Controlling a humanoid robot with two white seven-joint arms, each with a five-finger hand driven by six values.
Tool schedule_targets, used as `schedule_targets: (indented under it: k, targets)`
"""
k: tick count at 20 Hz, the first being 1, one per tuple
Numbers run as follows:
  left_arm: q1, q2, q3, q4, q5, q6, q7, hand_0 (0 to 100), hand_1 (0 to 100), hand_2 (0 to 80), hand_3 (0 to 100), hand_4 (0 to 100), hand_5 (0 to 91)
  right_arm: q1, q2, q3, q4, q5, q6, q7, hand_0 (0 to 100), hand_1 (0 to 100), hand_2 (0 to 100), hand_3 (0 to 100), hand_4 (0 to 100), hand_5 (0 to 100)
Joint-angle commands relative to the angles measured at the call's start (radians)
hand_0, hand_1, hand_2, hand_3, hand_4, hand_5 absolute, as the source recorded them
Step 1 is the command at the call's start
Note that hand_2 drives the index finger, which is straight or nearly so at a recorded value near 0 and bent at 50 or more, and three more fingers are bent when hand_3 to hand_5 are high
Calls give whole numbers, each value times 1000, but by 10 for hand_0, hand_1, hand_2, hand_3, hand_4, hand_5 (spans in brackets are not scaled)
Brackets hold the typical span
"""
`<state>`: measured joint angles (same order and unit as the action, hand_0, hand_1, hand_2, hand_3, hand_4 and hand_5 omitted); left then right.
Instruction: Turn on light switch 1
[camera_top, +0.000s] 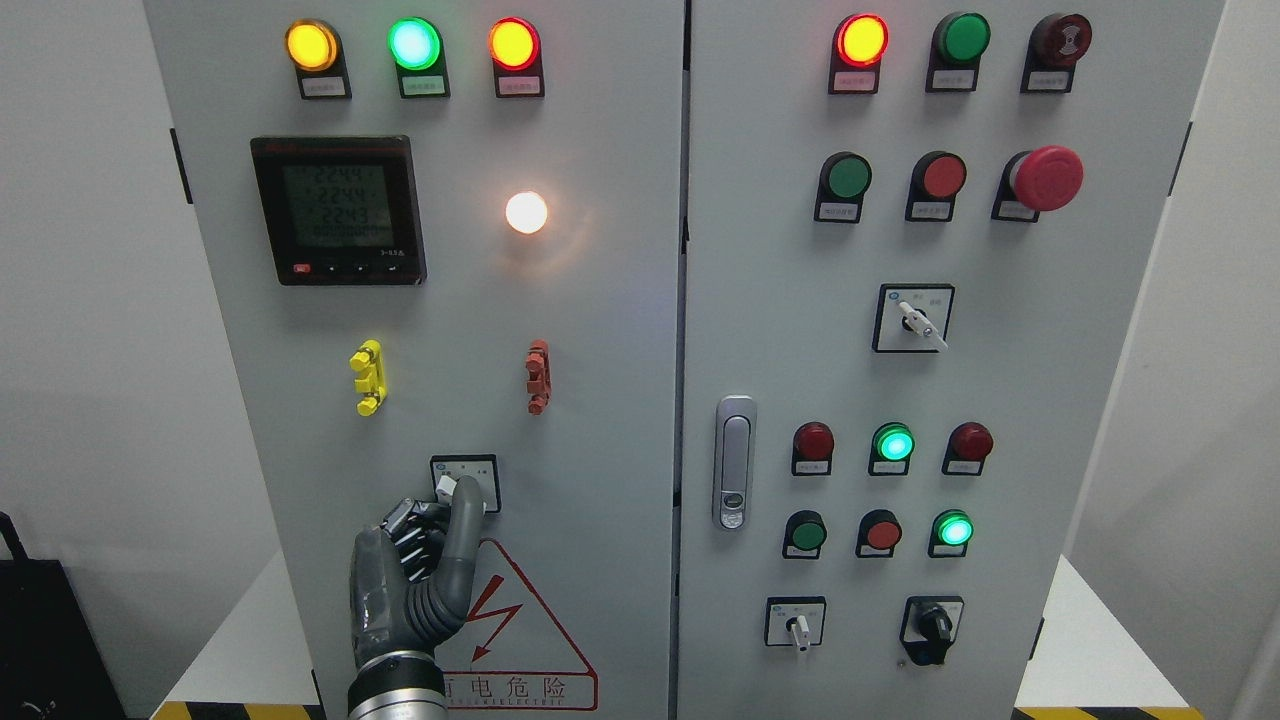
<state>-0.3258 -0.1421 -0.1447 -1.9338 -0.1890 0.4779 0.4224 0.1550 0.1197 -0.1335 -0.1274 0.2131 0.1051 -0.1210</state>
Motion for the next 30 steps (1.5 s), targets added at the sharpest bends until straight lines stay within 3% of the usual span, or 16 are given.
schedule_targets:
  k: [1,8,12,15,17,19,22,24,26,28,29,30]
  targets:
    - [27,4,1,-7,-3,-27,1,202,361,651,1000,1000,874,0,0,0,0,0,-1,0,54,0,0,0,0,0]
    - [189,25,1,-7,-1,-257,-1,197,367,655,1000,1000,877,0,0,0,0,0,-1,0,54,0,0,0,0,0]
    - [359,47,13,7,6,-425,-2,198,364,664,1000,1000,877,0,0,0,0,0,-1,0,54,0,0,0,0,0]
    - [505,76,17,126,80,-606,-19,207,351,664,1000,1000,874,0,0,0,0,0,-1,1,54,0,0,0,0,0]
    - [562,96,34,259,97,-721,-34,213,349,649,1000,1000,861,0,0,0,0,0,-1,1,54,0,0,0,0,0]
    - [580,101,86,425,105,-822,-89,222,354,641,1000,1000,857,0,0,0,0,0,-1,1,54,0,0,0,0,0]
    - [587,104,128,693,131,-982,-213,237,350,627,1000,1000,853,0,0,0,0,0,-1,0,54,0,0,0,0,0]
    - [587,104,161,894,131,-1080,-302,242,334,595,1000,1000,839,0,0,0,-1,0,-1,0,54,0,0,0,0,0]
    - [587,102,171,1088,131,-1168,-350,245,310,533,991,1000,802,0,0,0,0,0,-1,0,54,0,0,0,0,0]
    - [585,102,165,1234,125,-1222,-375,238,288,482,938,984,741,0,0,0,0,0,-1,0,54,0,0,0,0,0]
    - [583,102,165,1289,126,-1226,-385,227,268,401,822,874,612,0,0,0,0,0,-1,0,54,0,0,0,0,0]
    - [580,101,165,1349,128,-1226,-395,224,257,362,758,817,544,0,0,0,0,0,-1,1,54,0,0,0,0,0]
